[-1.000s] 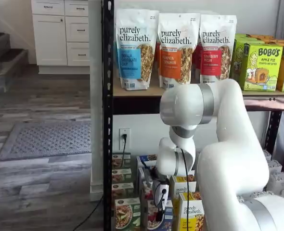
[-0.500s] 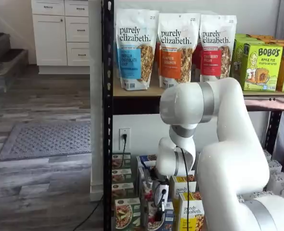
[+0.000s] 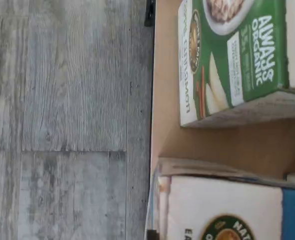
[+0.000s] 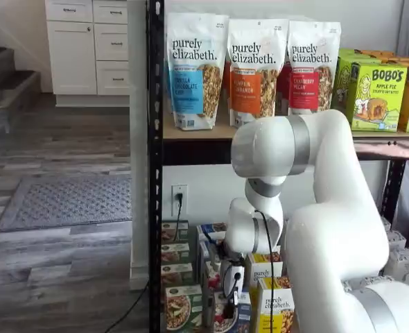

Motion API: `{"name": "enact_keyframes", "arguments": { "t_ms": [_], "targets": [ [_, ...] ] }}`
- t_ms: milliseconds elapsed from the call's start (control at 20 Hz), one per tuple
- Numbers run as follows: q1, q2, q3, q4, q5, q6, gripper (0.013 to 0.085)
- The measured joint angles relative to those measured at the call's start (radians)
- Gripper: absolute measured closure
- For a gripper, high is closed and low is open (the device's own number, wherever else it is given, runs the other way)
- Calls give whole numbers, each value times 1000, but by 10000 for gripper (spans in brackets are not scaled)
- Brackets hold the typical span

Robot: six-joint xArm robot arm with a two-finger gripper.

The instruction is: Pick up the blue and white box that is on the bottom shelf, the second box from the left

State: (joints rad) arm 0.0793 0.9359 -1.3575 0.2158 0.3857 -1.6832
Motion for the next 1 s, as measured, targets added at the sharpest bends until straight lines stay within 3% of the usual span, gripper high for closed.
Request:
{"name": "enact_keyframes", "arguments": {
  "t_ms": [100, 300, 700, 1000],
  "targets": [
    [-2, -4, 5, 2, 0, -4, 530],
    [-5, -10, 18, -22, -14, 15, 530],
    [-1, -49, 75, -26, -46, 20, 530],
    [2, -116, 161, 6, -51, -8, 530]
  ]
}}
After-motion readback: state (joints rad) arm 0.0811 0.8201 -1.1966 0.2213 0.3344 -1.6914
